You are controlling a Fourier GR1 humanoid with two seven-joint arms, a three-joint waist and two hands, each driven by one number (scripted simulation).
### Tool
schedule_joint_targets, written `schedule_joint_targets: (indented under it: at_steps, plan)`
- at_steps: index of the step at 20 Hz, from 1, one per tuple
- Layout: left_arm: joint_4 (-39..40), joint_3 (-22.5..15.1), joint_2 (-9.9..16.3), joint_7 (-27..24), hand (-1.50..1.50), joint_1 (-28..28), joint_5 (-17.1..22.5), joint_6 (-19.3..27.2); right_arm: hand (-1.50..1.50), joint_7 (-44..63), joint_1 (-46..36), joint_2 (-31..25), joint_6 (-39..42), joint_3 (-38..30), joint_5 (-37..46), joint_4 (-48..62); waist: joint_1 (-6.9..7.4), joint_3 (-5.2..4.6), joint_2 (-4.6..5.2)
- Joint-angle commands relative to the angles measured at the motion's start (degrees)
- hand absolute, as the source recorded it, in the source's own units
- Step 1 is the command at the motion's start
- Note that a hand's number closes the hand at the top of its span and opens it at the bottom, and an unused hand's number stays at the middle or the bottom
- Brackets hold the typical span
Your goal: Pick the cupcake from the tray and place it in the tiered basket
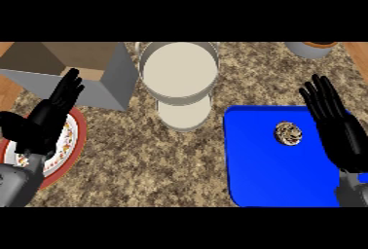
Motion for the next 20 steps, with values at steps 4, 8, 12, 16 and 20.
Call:
schedule_joint_targets:
  at_steps: [4, 8, 12, 16, 20]
  plan:
    - [0.5, -3.4, -5.0, -3.0, 0.00, 0.5, -1.5, -0.4, -1.50, 4.3, -5.6, 5.9, -23.0, -8.3, 5.7, 14.1, 0.53, -1.10, 0.61]
    - [0.2, -6.1, -8.0, -3.9, 0.00, 2.2, 0.3, -3.0, -1.50, 8.8, -4.9, 7.0, -39.3, -11.5, 11.6, 22.4, 0.84, -1.34, 1.82]
    - [3.3, -8.8, -10.7, -8.9, 0.00, 4.5, -1.4, -4.9, -1.50, 0.4, -17.3, 15.0, -50.5, -11.3, 16.2, 28.7, 2.37, -1.04, 0.96]
    - [4.1, -7.8, -11.2, -7.9, 0.00, 4.6, -1.5, -4.2, -1.50, 8.5, -22.9, 9.6, -57.2, -4.7, 26.4, 33.4, 0.84, -1.22, -0.14]
    - [7.1, -8.0, -12.9, -9.4, 0.00, 5.4, -2.6, -2.8, -1.50, 25.2, -24.1, 2.8, -54.6, 3.1, 34.2, 40.1, -0.40, -1.69, -0.83]
